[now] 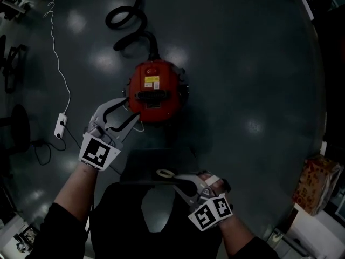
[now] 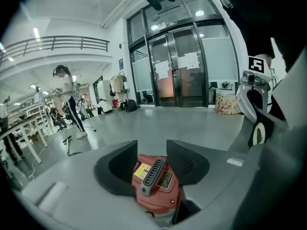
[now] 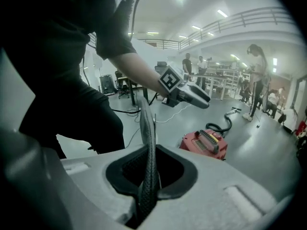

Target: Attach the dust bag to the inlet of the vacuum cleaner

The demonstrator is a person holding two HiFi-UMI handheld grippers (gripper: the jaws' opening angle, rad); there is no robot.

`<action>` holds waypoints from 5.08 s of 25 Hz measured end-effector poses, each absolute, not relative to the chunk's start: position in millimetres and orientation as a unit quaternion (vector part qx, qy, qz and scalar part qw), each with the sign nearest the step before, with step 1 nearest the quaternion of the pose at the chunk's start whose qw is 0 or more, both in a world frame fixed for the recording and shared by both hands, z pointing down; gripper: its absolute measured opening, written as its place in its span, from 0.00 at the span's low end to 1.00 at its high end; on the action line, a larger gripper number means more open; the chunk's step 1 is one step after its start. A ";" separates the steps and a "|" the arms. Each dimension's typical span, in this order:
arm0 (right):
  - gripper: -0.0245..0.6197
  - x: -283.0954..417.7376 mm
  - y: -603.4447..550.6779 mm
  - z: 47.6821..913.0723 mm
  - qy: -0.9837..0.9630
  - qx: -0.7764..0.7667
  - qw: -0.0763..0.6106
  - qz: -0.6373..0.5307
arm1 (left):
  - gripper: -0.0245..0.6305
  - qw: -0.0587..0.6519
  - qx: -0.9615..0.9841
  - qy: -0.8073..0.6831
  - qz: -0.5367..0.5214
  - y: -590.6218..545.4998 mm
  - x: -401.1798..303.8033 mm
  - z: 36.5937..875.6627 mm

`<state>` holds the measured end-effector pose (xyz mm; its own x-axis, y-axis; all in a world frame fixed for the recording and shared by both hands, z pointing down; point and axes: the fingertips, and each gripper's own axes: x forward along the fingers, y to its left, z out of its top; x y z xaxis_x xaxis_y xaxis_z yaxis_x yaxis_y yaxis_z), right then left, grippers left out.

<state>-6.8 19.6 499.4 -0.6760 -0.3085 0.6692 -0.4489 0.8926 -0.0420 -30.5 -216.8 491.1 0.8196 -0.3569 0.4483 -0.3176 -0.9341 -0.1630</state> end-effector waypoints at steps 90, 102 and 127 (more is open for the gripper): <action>0.11 24.8 -52.6 706.7 -0.906 0.133 0.401 0.028 | 0.25 0.221 -0.949 0.009 -0.227 -237.9 34.2 634.5; 0.11 38.2 -62.7 712.3 -0.901 0.180 0.375 0.121 | 0.25 0.237 -0.943 0.017 -0.234 -238.9 34.6 634.5; 0.15 28.6 -70.2 707.8 -0.894 0.174 0.412 0.016 | 0.25 0.229 -0.943 0.021 -0.241 -238.3 34.9 636.0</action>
<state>28.6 -70.2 707.8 -0.6002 -0.2973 0.7426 -0.3243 0.9391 0.1138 34.9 -238.3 636.0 0.8831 -0.1492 0.4447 0.0717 -0.8940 -0.4422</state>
